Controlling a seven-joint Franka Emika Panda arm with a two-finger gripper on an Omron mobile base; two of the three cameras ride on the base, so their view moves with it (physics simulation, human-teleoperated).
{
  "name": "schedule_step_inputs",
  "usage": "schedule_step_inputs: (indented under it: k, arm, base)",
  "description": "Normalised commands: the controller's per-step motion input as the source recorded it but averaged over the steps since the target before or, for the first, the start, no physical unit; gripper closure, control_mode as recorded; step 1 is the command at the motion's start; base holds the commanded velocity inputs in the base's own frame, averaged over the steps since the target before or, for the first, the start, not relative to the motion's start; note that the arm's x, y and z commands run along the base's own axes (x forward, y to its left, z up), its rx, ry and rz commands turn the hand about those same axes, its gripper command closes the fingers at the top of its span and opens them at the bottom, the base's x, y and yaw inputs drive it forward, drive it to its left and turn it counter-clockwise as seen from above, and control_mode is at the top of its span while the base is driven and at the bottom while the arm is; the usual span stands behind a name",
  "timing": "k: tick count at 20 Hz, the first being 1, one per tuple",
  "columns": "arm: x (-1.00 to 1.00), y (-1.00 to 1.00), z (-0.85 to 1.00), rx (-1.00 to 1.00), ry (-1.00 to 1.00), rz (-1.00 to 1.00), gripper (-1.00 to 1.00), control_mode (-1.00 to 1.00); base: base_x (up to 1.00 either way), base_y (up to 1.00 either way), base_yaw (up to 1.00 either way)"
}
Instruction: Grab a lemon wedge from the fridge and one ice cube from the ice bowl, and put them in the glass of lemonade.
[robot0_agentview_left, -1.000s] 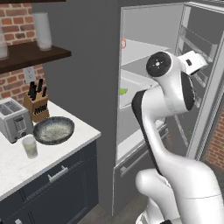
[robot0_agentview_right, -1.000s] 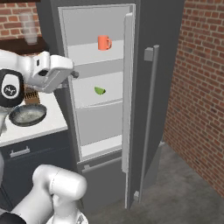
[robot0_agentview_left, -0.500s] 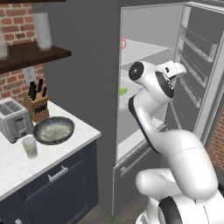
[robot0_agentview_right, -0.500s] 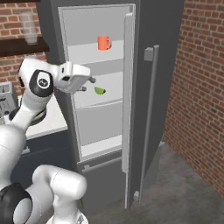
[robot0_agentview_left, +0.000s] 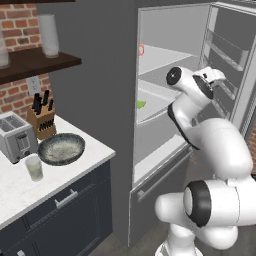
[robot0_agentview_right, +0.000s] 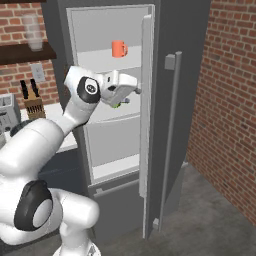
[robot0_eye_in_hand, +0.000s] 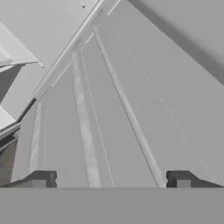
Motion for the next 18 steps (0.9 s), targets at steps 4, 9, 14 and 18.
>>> schedule_step_inputs:
  k: [4,9,14,18]
  arm:
    - [0.28,-1.00,-0.17,0.00,0.00,-0.02,-1.00,-1.00]
    - [0.28,-1.00,-0.10,0.00,0.02,0.00,-1.00,-1.00]
    - [0.27,-1.00,-0.03,0.00,0.01,0.00,-1.00,-1.00]
    - [0.09,-0.97,0.00,0.01,0.00,0.00,-1.00,-1.00]
  base:
    - [0.00,0.00,0.00]
    - [0.00,0.00,0.00]
    - [0.00,0.00,0.00]
    - [0.00,0.00,0.00]
